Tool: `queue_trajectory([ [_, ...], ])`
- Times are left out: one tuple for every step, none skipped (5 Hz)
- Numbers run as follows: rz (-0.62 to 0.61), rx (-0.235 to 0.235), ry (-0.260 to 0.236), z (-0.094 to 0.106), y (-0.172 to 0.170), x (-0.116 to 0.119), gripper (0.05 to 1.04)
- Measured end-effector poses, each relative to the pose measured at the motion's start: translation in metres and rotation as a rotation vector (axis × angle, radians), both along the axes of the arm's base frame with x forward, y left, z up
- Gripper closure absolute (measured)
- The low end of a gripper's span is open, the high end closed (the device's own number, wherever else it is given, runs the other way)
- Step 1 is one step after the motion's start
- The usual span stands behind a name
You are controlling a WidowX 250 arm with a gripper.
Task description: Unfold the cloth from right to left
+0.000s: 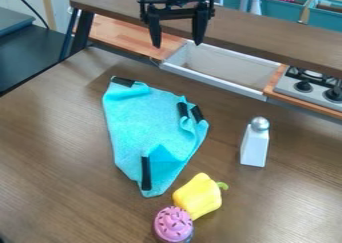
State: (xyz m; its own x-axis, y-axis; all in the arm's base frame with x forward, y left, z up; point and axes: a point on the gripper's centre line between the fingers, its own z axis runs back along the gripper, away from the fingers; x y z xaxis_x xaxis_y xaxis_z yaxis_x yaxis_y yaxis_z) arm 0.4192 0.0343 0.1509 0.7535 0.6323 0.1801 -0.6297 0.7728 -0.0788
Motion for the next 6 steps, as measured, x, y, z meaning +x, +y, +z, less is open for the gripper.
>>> queue_trajectory([
  [0.001, -0.003, 0.044, -0.018, -0.001, 0.000, 0.083],
  [0.003, 0.037, 0.082, -0.046, 0.001, 0.004, 0.083],
  [-0.003, 0.067, 0.140, -0.081, 0.002, 0.008, 0.083],
  [-0.019, 0.114, 0.091, -0.089, 0.008, 0.017, 0.083],
  [-0.047, 0.151, 0.069, -0.111, 0.013, 0.018, 0.083],
  [-0.057, 0.174, 0.060, -0.128, 0.016, 0.012, 0.083],
])
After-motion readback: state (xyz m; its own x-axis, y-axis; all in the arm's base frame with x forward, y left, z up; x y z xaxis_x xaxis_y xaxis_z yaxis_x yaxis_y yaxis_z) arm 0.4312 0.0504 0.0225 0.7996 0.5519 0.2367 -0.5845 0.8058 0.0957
